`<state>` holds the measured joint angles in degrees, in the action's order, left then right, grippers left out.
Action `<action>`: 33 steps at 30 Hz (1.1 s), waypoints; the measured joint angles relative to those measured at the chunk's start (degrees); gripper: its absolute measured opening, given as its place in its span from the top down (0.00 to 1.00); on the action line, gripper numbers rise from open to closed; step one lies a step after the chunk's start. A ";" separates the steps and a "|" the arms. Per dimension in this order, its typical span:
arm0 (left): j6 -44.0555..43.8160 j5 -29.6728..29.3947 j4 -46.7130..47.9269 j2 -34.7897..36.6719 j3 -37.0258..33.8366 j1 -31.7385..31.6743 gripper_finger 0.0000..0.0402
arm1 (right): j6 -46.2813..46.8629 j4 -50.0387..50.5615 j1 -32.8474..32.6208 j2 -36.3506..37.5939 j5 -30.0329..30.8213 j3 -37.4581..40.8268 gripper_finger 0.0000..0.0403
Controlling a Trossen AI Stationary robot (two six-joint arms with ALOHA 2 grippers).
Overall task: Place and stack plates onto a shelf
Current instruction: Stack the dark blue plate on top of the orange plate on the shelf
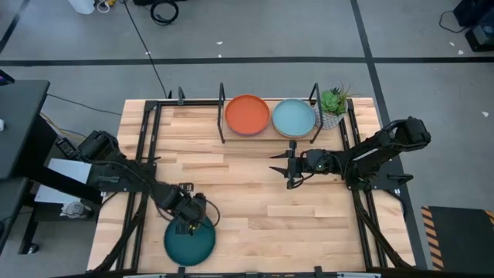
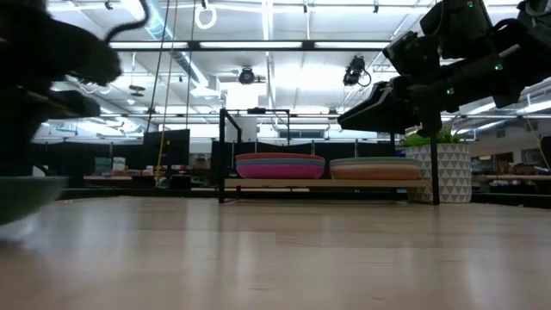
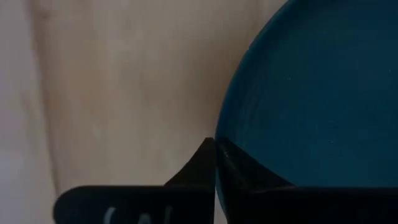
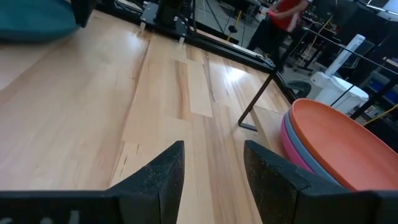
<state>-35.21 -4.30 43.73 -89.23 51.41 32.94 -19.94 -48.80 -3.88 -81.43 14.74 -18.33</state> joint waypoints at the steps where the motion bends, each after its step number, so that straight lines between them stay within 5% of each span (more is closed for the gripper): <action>1: -0.67 -0.07 0.04 0.23 0.28 -1.01 0.98 | 0.22 0.00 0.00 0.00 0.00 0.00 0.57; 11: -6.69 -0.79 -1.18 2.78 3.26 -12.63 0.98 | -1.75 0.46 -0.68 0.00 -7.68 0.00 0.57; 18: -5.77 -0.04 -7.30 2.78 3.36 -20.36 0.98 | -4.53 0.91 -2.89 0.00 -6.97 0.00 0.57; 27: -1.28 12.52 -12.11 2.78 3.38 -30.85 0.98 | -15.88 1.53 -7.89 0.00 -3.14 -1.69 0.57; 33: 3.25 20.22 -15.01 2.78 3.40 -36.59 0.97 | -25.48 13.13 -11.91 0.00 0.14 -7.80 0.56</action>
<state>-31.96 15.91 28.73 -86.46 54.81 -3.65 -45.42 -35.67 -15.79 -81.43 14.88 -26.13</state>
